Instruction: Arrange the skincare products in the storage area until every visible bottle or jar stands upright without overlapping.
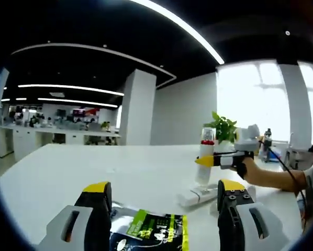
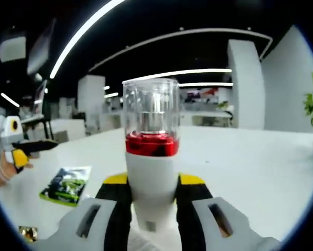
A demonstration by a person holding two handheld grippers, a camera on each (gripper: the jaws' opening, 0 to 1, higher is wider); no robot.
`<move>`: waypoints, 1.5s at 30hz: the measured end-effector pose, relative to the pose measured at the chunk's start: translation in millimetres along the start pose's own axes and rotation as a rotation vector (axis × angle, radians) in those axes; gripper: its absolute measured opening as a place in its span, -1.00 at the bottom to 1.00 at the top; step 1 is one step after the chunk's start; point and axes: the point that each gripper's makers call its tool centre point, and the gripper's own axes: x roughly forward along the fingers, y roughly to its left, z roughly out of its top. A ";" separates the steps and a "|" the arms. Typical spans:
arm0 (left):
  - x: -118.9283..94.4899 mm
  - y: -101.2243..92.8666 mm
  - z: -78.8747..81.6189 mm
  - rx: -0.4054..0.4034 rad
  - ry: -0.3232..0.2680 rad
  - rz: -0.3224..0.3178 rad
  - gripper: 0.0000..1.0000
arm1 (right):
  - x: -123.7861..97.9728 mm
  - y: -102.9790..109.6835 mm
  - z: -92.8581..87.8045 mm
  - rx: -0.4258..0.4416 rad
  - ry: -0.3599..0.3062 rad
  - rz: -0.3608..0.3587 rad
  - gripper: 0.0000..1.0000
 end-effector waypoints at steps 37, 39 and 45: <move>3.5 -4.4 -4.8 0.036 0.018 -0.004 0.71 | -2.7 -8.2 -22.2 -0.040 0.113 -0.062 -0.37; 3.8 -4.1 -5.7 0.037 0.021 -0.003 0.71 | -2.0 -3.8 -19.3 -0.014 0.080 -0.022 -0.31; 4.4 -3.9 -8.0 0.018 0.026 -0.009 0.71 | -13.8 2.1 -15.1 0.009 0.126 0.080 0.41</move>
